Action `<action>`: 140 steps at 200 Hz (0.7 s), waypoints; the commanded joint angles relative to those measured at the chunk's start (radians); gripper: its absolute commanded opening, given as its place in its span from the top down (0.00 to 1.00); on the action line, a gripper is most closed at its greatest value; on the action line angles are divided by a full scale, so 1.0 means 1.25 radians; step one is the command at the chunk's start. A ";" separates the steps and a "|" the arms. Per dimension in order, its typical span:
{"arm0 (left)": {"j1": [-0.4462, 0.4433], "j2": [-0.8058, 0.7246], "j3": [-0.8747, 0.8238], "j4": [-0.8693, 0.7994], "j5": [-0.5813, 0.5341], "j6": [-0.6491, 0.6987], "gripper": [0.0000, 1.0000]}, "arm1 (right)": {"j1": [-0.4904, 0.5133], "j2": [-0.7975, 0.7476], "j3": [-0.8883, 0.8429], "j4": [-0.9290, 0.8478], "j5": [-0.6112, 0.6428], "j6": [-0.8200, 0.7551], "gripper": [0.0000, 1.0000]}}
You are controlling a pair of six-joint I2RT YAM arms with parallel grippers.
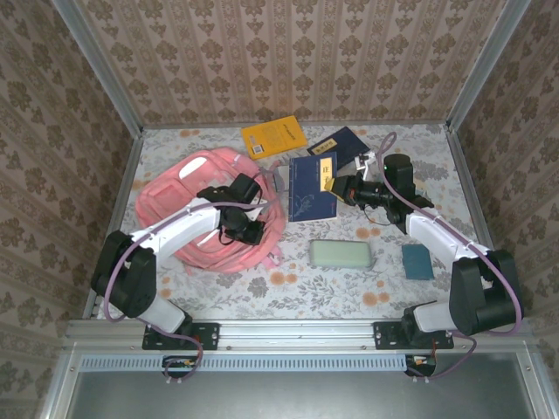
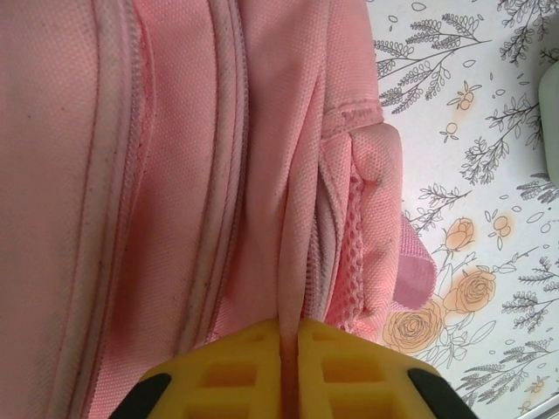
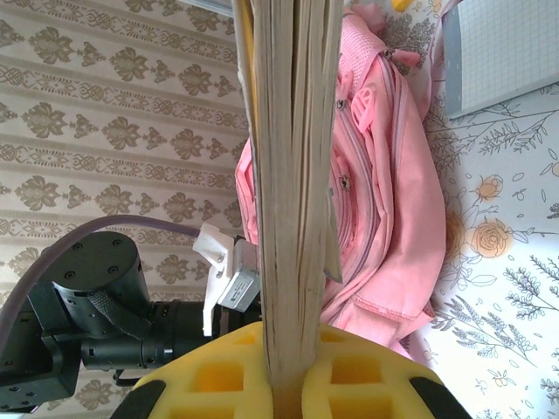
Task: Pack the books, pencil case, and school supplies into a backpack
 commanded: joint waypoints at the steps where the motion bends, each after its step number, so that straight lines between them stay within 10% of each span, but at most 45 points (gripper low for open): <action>1: -0.001 -0.039 0.015 -0.030 -0.008 0.008 0.90 | 0.007 -0.007 0.000 0.040 0.003 0.004 1.00; 140: 0.110 -0.185 0.269 -0.076 -0.038 -0.058 1.00 | 0.196 0.039 -0.057 0.282 0.221 0.153 1.00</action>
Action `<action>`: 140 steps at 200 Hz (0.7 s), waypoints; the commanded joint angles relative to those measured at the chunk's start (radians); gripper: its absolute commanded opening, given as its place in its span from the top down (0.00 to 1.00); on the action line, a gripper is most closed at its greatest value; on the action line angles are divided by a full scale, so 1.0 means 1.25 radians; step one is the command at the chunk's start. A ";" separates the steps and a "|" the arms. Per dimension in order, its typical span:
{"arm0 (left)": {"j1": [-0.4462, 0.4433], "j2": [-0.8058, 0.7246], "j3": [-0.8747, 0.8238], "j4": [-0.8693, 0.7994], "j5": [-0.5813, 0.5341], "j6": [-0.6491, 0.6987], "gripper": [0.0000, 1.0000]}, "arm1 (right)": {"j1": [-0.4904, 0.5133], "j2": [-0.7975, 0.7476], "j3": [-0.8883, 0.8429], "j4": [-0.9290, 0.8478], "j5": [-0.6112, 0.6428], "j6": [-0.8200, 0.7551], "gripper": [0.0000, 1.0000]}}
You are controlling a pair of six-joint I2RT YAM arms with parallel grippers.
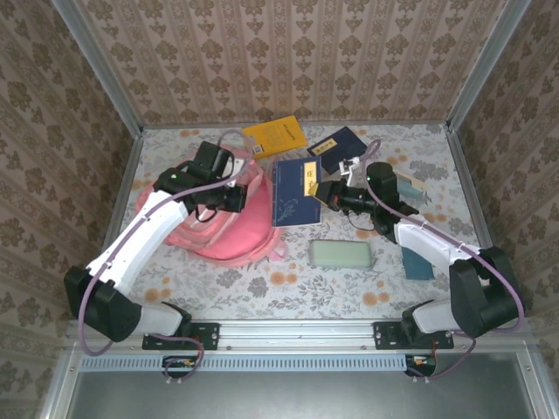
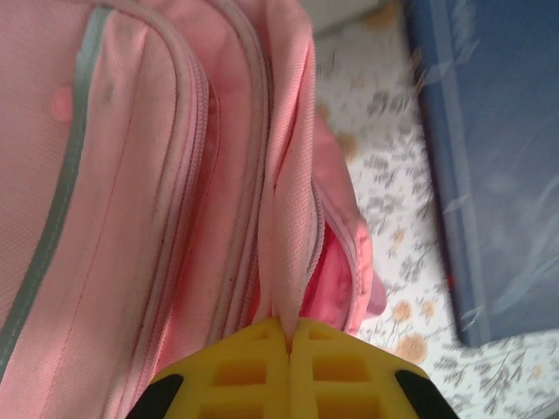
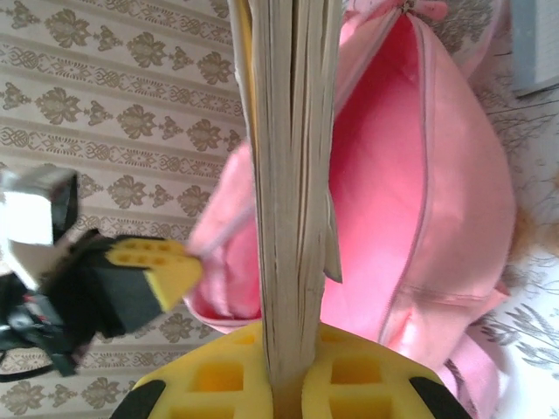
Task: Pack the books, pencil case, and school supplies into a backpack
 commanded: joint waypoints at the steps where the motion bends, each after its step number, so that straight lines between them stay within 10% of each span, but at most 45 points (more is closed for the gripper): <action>1: 0.016 -0.039 0.053 0.023 0.004 -0.041 1.00 | 0.061 0.038 -0.007 0.126 0.111 0.048 1.00; 140: 0.051 -0.055 0.110 0.128 0.035 -0.194 1.00 | 0.345 0.555 0.451 0.176 0.579 0.224 1.00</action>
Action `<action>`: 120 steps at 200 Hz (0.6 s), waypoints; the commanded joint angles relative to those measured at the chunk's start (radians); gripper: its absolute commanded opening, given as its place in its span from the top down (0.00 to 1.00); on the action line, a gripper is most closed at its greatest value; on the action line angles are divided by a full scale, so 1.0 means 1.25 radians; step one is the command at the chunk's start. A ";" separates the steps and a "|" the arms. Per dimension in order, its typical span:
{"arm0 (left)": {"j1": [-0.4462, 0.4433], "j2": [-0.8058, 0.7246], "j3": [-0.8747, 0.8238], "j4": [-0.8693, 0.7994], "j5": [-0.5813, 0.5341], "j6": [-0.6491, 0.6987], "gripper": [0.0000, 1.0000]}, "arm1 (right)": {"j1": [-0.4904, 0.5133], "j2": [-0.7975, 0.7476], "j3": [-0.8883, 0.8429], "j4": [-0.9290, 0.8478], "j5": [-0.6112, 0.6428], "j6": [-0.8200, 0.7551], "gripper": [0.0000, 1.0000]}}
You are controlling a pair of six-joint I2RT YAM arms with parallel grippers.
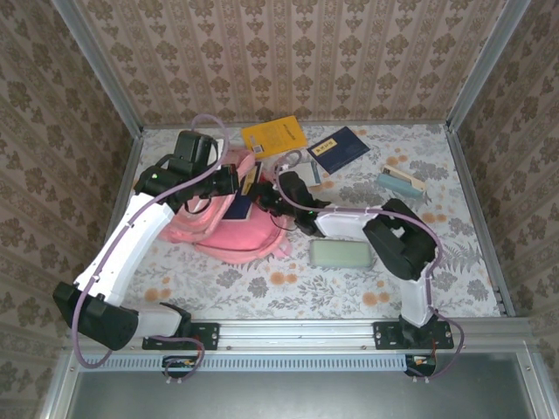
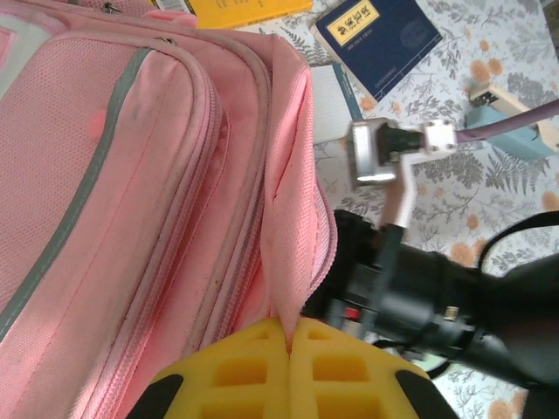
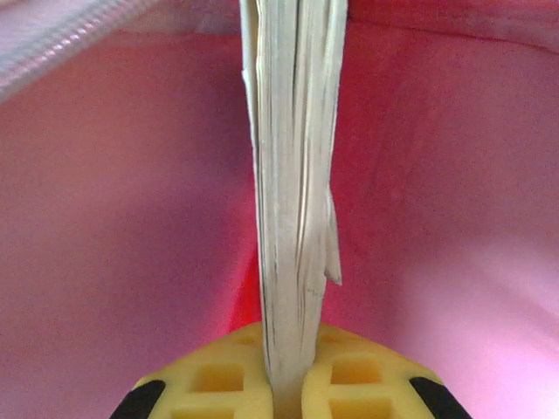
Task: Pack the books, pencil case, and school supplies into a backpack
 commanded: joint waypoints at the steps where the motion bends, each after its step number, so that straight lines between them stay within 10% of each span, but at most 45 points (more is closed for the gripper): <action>1: 0.008 -0.019 0.060 0.076 0.023 -0.039 1.00 | 0.025 0.069 0.096 0.034 0.131 0.056 1.00; 92: 0.009 -0.009 0.079 0.111 0.075 -0.074 1.00 | 0.107 0.370 0.466 -0.045 0.362 0.173 1.00; 120: 0.038 -0.014 0.075 0.105 0.074 -0.072 1.00 | 0.106 0.402 0.518 -0.095 0.308 0.171 0.75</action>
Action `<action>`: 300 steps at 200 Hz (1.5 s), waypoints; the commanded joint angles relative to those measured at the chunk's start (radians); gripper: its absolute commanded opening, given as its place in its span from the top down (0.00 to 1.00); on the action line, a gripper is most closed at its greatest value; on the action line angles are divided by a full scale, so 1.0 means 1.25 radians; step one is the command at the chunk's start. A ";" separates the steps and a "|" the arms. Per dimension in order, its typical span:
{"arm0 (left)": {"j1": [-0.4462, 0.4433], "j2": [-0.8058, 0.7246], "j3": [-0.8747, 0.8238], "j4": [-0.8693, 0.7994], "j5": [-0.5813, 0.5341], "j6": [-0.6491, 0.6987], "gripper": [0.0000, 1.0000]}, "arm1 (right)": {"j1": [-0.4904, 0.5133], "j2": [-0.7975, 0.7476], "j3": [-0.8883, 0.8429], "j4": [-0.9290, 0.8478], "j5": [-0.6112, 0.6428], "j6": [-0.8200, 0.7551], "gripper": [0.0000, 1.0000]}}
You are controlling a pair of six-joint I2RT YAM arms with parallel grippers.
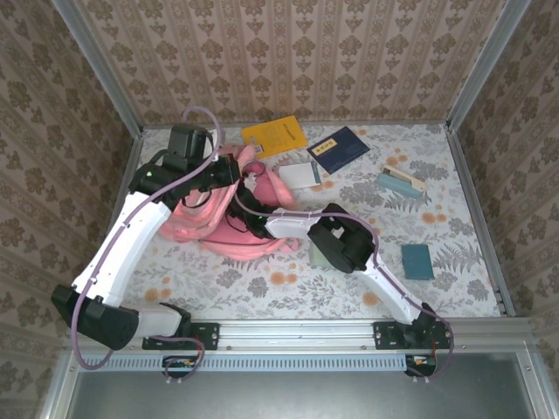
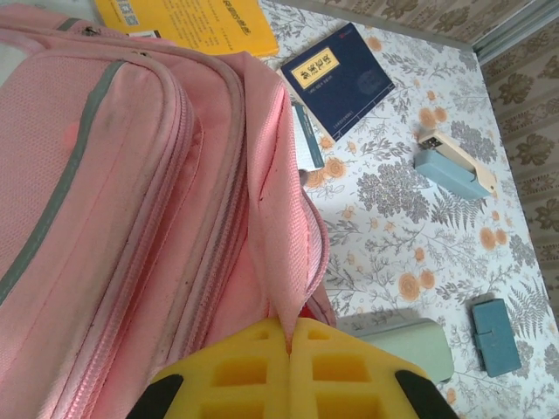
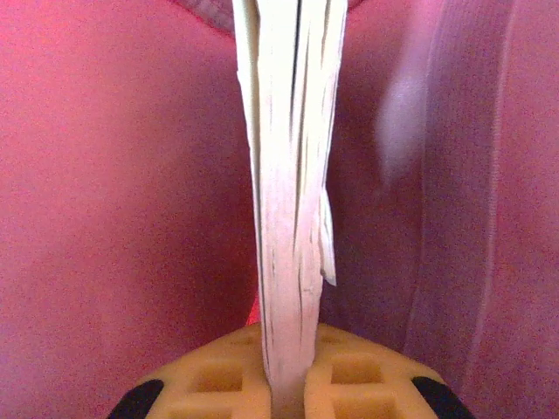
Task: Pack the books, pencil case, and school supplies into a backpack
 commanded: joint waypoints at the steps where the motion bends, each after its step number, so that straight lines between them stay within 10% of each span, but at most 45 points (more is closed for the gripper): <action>1: 0.024 -0.015 0.040 0.068 0.031 -0.014 1.00 | -0.005 0.010 0.052 -0.031 0.005 0.022 0.73; 36: 0.059 -0.037 0.006 0.085 0.038 -0.021 1.00 | -0.011 -0.081 -0.065 0.000 0.012 -0.053 0.45; 133: 0.146 -0.042 0.006 0.102 0.098 -0.028 1.00 | -0.050 -0.424 -0.413 -0.021 -0.037 -0.214 0.41; 226: 0.184 -0.038 -0.032 0.142 0.177 -0.048 1.00 | -0.175 -0.781 -0.638 -0.365 -0.095 -0.509 0.38; 247: 0.179 -0.038 -0.048 0.147 0.173 -0.042 1.00 | -0.228 -0.795 -0.617 -0.459 -0.108 -0.583 0.29; 300: 0.170 -0.062 -0.044 0.031 0.090 0.054 1.00 | -0.348 -0.678 -0.503 -0.545 -0.159 -0.698 0.45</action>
